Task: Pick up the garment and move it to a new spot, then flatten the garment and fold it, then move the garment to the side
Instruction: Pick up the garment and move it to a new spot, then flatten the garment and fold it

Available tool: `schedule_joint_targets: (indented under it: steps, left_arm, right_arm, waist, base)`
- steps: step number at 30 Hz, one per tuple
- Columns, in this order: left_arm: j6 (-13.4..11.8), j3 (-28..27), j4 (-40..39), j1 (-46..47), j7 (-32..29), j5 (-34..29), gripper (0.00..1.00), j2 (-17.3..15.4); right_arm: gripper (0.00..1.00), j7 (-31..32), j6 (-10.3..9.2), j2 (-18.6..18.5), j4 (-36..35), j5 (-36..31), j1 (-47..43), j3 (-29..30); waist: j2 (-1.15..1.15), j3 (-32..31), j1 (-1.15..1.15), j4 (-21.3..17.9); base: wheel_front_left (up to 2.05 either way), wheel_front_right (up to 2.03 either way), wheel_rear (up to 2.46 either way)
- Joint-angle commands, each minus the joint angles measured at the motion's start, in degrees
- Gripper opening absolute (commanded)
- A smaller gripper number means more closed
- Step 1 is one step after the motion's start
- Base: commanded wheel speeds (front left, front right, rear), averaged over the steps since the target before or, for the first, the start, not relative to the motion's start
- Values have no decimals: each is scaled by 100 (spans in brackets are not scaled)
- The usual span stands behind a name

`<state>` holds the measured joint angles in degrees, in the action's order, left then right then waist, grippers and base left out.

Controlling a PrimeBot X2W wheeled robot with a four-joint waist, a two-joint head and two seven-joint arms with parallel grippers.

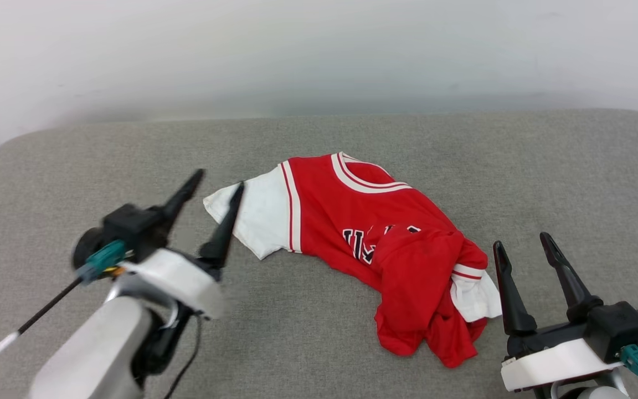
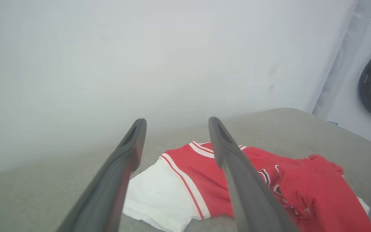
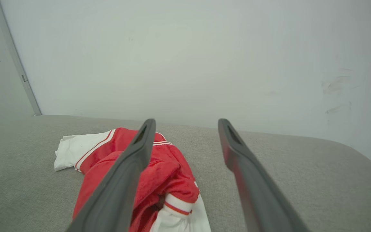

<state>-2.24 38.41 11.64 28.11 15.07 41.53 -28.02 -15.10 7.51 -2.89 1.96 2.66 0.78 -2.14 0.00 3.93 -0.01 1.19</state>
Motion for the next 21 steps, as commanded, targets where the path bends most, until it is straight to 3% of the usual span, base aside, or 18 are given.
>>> schedule_joint_targets:
  steps: [1,6,11,17,21]
  left_arm:
    - [-107,-279,-185,-281,13,-164,100,-95]
    - [-388,-1263,-781,-1406,14,-848,100,-185]
    - [-525,-2009,-1183,-2327,14,-1549,100,176]
    - [-362,-2734,-1401,-2928,14,-2211,100,805]
    - [-86,-3064,-1399,-3079,15,-2484,100,1125]
  right_arm:
    - [100,-10,-5,2,-33,30,-78,8]
    - [100,-9,-4,3,-69,84,-117,30]
    - [100,-9,-5,2,-94,114,-156,49]
    - [100,-9,-4,3,-104,105,-206,100]
    - [100,-10,-5,2,-102,58,-187,134]
  waist:
    - [0,-35,1,42]
    - [0,-58,1,80]
    - [0,-37,1,72]
    - [0,-36,1,73]
    - [0,-30,1,51]
  base:
    - [0,0,0]
    - [0,0,0]
    - [0,0,0]
    - [0,0,0]
    - [0,0,0]
